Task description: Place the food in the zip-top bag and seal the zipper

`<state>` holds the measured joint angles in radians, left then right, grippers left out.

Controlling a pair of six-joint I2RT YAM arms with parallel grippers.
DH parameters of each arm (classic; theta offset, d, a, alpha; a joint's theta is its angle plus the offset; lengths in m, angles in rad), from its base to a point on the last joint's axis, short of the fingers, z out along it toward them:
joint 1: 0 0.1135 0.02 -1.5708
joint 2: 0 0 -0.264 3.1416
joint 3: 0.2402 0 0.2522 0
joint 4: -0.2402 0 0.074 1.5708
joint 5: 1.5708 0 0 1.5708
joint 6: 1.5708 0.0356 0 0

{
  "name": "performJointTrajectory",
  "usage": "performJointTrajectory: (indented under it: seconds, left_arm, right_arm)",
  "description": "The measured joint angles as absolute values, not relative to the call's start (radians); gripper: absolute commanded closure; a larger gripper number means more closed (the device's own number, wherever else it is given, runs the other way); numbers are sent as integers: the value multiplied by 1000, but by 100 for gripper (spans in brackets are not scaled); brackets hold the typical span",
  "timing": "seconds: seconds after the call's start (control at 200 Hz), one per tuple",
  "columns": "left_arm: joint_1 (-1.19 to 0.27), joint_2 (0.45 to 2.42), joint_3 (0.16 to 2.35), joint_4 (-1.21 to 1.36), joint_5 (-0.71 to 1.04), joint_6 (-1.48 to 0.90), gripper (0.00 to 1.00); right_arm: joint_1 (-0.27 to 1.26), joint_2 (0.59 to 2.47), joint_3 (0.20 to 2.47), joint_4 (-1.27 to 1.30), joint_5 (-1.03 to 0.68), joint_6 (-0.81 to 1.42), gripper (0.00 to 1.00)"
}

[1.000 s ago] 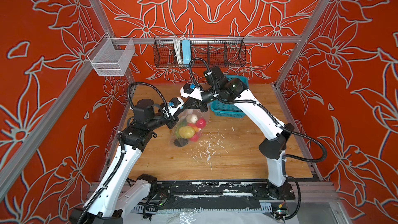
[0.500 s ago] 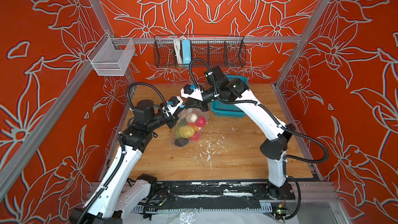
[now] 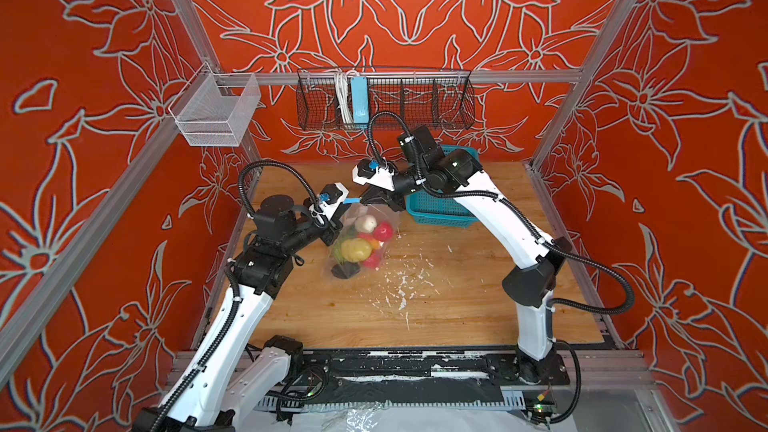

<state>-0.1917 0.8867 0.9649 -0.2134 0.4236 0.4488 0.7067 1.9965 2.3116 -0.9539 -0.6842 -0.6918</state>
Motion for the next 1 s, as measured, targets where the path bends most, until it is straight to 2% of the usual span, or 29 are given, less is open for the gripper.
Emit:
performJointTrajectory:
  seconds: [0.596,1.001]
  left_arm:
    - [-192,899,952,-132,272,339,100]
    - [-199,928,963,-100,83,245,100]
  right_arm:
    - [657,1997,2299,-965,-608,-646,100]
    - [643,1992,2228,-938,-564,-606,100]
